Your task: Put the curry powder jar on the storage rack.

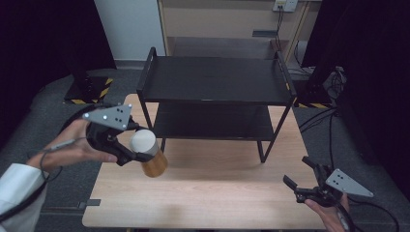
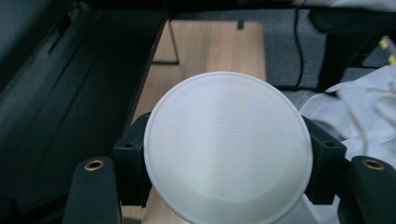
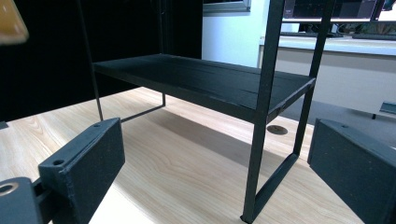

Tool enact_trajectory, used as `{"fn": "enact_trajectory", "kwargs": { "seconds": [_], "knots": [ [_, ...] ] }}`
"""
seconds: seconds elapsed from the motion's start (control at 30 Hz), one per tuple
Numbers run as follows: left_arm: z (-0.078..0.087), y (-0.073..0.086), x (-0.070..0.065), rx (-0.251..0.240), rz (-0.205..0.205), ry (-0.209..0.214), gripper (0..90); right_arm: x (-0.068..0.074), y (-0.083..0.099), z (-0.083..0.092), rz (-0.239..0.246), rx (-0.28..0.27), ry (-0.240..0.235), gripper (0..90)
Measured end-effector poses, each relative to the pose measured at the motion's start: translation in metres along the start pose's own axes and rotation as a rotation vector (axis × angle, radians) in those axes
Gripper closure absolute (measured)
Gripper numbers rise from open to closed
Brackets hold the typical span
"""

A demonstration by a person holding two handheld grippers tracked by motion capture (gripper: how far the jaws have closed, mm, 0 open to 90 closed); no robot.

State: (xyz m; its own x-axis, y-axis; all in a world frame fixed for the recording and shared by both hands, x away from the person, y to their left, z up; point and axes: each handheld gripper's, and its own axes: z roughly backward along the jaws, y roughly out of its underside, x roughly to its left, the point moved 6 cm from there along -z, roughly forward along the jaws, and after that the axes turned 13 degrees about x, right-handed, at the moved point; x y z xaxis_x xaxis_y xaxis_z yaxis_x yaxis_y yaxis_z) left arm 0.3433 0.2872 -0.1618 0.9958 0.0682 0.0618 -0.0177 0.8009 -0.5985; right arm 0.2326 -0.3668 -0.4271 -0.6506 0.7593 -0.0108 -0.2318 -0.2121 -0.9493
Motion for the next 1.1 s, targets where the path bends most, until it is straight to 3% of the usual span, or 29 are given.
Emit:
{"fn": "enact_trajectory", "kwargs": {
  "seconds": [0.17, 0.23, 0.27, 0.3, 0.37, 0.43, 0.53, 0.57, 0.7, 0.8, 0.83, 0.97, 1.0, 1.1],
  "knots": [
    [0.019, -0.037, 0.004, -0.004, -0.068, 0.039, 32.5, 0.000, 0.000, 0.000, 0.001, -0.005, -0.002, 4.0],
    [0.032, -0.064, 0.010, -0.008, -0.101, 0.061, 32.5, 0.000, 0.000, 0.000, 0.003, -0.005, -0.005, 4.0],
    [0.032, -0.064, 0.010, -0.008, -0.101, 0.061, 32.5, 0.000, 0.000, 0.000, 0.003, -0.005, -0.005, 4.0],
    [0.040, -0.079, 0.015, -0.012, -0.115, 0.062, 32.5, 0.000, 0.000, 0.000, 0.007, -0.003, -0.004, 3.9],
    [0.045, -0.086, 0.017, -0.016, -0.121, 0.057, 32.5, 0.000, 0.000, 0.000, 0.007, -0.003, -0.005, 4.0],
    [0.057, -0.105, 0.030, -0.025, -0.123, 0.046, 32.5, -0.001, 0.001, 0.000, 0.004, -0.003, -0.007, 4.0],
    [0.064, -0.115, 0.040, -0.024, -0.126, 0.025, 32.5, -0.001, 0.001, 0.000, 0.004, -0.003, -0.007, 4.0],
    [0.070, -0.127, 0.058, -0.024, -0.109, -0.006, 32.4, -0.001, 0.001, 0.000, 0.003, -0.004, -0.008, 4.0],
    [0.072, -0.133, 0.073, -0.025, -0.084, -0.034, 32.3, -0.001, 0.001, 0.001, -0.001, -0.006, -0.008, 4.0],
    [0.072, -0.138, 0.093, -0.015, -0.029, -0.092, 32.2, -0.001, 0.001, 0.001, -0.001, -0.007, -0.009, 4.0],
    [0.072, -0.139, 0.097, -0.005, -0.028, -0.105, 32.2, -0.001, 0.001, 0.001, -0.002, -0.007, -0.009, 4.0],
    [0.071, -0.138, 0.123, -0.009, 0.015, -0.126, 32.1, -0.001, 0.003, 0.002, -0.007, -0.004, -0.011, 4.0],
    [0.070, -0.137, 0.131, -0.006, 0.041, -0.142, 32.1, -0.001, 0.003, 0.002, -0.008, -0.002, -0.011, 4.0],
    [0.066, -0.132, 0.143, 0.004, 0.082, -0.166, 32.4, -0.001, 0.004, 0.004, -0.014, -0.002, -0.008, 4.1]
  ]
}}
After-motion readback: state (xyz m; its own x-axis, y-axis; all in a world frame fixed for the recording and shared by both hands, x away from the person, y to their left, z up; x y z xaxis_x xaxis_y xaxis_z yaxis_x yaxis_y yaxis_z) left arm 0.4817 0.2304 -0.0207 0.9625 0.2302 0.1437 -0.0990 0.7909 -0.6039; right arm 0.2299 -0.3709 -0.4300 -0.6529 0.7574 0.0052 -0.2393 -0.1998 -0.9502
